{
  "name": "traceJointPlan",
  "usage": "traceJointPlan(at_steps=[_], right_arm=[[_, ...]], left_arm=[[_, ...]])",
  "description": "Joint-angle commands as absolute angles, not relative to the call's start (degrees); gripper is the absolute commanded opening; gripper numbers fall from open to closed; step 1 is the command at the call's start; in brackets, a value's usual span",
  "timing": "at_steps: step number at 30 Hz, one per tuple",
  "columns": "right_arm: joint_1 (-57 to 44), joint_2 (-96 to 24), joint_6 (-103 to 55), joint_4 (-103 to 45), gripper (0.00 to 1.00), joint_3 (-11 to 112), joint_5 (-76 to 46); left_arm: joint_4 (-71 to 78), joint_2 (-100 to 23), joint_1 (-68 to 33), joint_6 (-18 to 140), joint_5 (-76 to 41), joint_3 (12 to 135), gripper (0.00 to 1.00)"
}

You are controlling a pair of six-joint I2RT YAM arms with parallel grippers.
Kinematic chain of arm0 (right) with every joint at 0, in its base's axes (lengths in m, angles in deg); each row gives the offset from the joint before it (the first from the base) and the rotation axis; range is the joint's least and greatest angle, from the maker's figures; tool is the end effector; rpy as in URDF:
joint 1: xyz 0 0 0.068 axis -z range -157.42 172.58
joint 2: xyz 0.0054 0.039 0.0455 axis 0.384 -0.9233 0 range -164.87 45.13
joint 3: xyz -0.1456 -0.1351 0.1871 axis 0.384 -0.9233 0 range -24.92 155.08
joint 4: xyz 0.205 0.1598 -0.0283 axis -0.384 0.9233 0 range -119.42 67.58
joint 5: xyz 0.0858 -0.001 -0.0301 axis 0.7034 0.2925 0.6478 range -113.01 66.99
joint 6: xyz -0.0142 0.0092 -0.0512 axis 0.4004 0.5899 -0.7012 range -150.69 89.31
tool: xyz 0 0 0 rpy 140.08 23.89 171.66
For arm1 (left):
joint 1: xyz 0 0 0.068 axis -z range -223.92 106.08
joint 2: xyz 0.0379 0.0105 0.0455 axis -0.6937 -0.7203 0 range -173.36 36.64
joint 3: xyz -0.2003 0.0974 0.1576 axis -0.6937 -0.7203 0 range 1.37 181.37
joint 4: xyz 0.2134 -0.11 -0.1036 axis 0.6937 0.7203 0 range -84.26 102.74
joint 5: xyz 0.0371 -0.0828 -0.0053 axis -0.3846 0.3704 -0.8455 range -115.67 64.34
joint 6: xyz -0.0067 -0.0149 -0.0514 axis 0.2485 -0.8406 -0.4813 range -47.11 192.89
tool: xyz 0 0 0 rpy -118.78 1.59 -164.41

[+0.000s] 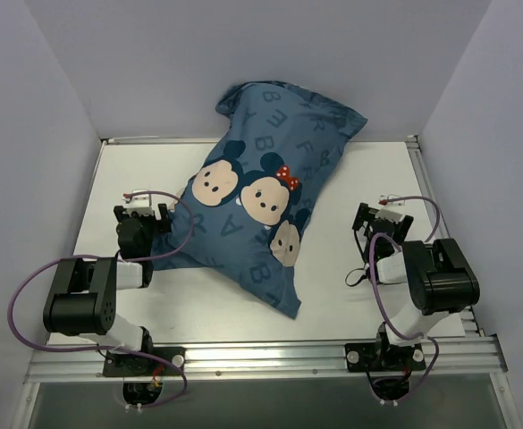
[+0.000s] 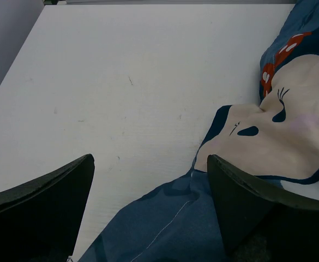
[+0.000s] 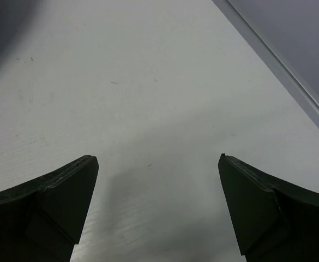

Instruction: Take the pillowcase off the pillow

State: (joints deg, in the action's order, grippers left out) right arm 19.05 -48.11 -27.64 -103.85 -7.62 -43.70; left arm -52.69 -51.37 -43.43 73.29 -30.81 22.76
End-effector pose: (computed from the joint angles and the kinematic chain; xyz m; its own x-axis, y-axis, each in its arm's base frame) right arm 0.2602 0.0035 0.1513 -0.0105 0.0494 -0.9987 0.2959 0.9542 0.0440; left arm 0.2715 0.0009 0.1606 -0.1432 0.0082 -0.9897 -0.0792 0.9967 0.0197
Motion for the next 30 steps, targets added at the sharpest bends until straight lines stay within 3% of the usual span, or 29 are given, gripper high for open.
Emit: traceJointPlan(at_steps=[1,4,6,10,11,13,15,17,20,26,30], right_arm=[[18.6,-47.2,-28.6,-111.5,1.00,-5.9,-44.7],[17.4,-39.6,-29.3,-91.5,1.00,2.0,-44.0],[19.0,-35.0,-19.5,-81.1,1.00,7.3,-43.6],[20.9,-34.4,-13.7,-64.1,0.98,20.4,-30.2],[20.9,-36.2,-12.6,-61.9,0.97,22.8,-27.6],[20.8,-38.8,-11.0,-55.2,0.94,27.9,-19.7],[20.6,-43.8,-9.5,-50.0,0.93,35.5,-15.2],[20.5,-48.8,-6.3,-48.4,0.94,41.6,-9.7],[19.1,-54.8,-1.6,-48.5,0.96,48.1,-4.2],[9.1,-66.1,1.4,-47.5,1.00,60.4,-4.5],[5.4,-71.3,7.8,-53.1,1.00,60.6,-4.0]], left_arm=[[-53.6,-51.2,-43.0,72.7,-30.0,24.5,0.94],[-53.6,-51.2,-43.0,72.7,-29.9,24.5,0.94],[-53.5,-51.3,-43.0,72.7,-29.9,24.5,0.94],[-53.6,-51.2,-43.2,72.8,-28.5,24.5,0.94],[-51.8,-49.8,-43.6,73.3,-23.3,24.7,0.94],[-42.0,-45.6,-45.5,73.9,-21.9,30.6,0.94],[-21.6,-42.3,-48.5,74.2,-18.6,38.9,0.94],[-5.1,-43.7,-50.5,77.2,-15.7,51.2,0.94],[9.5,-44.0,-53.3,79.3,-7.2,60.2,0.94],[23.2,-39.8,-53.2,80.4,1.4,65.6,0.94],[25.0,-38.1,-52.6,81.1,1.7,64.0,0.94]])
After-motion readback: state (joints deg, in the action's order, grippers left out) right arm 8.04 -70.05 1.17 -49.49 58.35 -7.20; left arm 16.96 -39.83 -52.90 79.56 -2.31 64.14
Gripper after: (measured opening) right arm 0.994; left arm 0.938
